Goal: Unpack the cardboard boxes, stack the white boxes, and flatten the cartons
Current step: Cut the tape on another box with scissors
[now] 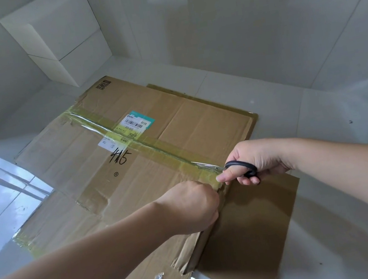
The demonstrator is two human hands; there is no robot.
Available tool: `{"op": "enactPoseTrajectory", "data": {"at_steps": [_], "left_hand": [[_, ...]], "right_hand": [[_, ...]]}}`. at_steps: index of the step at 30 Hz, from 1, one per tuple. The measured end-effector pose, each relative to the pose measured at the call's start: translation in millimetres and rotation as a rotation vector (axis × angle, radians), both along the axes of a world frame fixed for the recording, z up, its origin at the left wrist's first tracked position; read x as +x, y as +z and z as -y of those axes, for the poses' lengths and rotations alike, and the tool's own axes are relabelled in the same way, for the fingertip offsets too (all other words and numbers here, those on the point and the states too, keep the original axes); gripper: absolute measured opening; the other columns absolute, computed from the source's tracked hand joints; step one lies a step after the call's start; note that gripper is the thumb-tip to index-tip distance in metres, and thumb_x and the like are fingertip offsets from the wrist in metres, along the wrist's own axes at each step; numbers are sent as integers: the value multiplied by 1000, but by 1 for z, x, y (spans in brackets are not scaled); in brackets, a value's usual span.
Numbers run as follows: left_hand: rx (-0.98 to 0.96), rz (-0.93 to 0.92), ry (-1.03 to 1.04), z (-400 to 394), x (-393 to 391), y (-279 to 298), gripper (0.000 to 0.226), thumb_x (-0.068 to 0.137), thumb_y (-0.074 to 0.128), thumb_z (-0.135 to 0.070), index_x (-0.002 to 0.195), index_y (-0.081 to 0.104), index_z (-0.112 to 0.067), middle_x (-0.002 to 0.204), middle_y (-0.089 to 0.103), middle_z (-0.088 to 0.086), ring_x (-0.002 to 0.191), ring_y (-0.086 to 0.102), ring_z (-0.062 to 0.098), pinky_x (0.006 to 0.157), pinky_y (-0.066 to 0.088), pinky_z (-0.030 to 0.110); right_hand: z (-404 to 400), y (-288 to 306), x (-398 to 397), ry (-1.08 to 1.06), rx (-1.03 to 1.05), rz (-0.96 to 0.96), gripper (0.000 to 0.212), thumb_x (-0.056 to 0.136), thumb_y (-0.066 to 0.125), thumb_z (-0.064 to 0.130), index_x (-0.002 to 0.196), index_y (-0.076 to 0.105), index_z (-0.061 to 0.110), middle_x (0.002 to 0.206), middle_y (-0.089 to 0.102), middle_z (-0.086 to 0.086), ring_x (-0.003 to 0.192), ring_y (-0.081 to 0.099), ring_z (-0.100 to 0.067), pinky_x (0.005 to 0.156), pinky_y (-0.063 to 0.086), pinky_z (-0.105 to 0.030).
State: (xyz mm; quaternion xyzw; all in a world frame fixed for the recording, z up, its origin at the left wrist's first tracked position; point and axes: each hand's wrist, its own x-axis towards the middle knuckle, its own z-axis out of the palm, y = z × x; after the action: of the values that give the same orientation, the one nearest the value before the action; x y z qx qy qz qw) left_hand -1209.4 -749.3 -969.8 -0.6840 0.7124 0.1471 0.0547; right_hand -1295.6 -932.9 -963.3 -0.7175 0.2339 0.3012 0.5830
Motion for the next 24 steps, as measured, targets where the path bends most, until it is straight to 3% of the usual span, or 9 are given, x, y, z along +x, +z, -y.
{"op": "enactPoseTrajectory", "data": {"at_steps": [2,6,14,18,20,22,24], "left_hand": [[-1,-9,-3,1,-2,-1,23,93,40,-23,79,53,-11,82,59,8,67,44,23,73,48,35],[8,-9,-7,3,-4,-3,25,93,40,-23,82,58,-9,85,60,9,68,45,24,72,46,34],[28,6,-20,5,-4,-5,22,93,41,-22,81,55,-9,88,61,11,69,42,25,72,43,33],[-8,-11,-30,1,-2,-7,28,95,39,-24,87,59,-7,91,62,10,73,50,27,75,47,37],[-80,-30,-21,-3,10,-5,31,98,34,-31,86,56,-13,92,62,5,79,55,27,76,48,38],[-148,31,60,-8,36,-1,30,96,32,-39,81,52,-22,89,62,-1,80,57,24,72,48,33],[-276,65,271,-17,77,2,24,91,42,-37,73,51,-24,80,61,-3,74,58,25,62,42,27]], "right_hand": [[3,6,5,22,-25,-33,49,57,79,56,78,67,14,56,53,-2,40,42,-10,41,23,-19],[4,8,15,28,-48,-60,44,66,76,51,82,66,11,56,52,-2,41,41,-11,35,22,-16],[-9,1,34,2,-43,-58,38,70,76,49,77,64,14,57,53,-1,42,40,-10,45,23,-20],[-17,-5,44,-32,-5,-4,32,69,81,41,56,61,19,54,50,-3,40,37,-11,49,25,-24],[-17,-4,46,-28,-1,-9,31,68,80,43,62,63,18,54,51,-3,40,38,-10,46,28,-22],[-17,0,46,-14,-9,-22,39,64,79,48,73,64,14,55,51,-2,41,39,-10,46,28,-22],[-18,6,48,1,-25,-38,52,56,77,54,81,63,11,56,52,-2,43,41,-11,49,26,-24]]}}
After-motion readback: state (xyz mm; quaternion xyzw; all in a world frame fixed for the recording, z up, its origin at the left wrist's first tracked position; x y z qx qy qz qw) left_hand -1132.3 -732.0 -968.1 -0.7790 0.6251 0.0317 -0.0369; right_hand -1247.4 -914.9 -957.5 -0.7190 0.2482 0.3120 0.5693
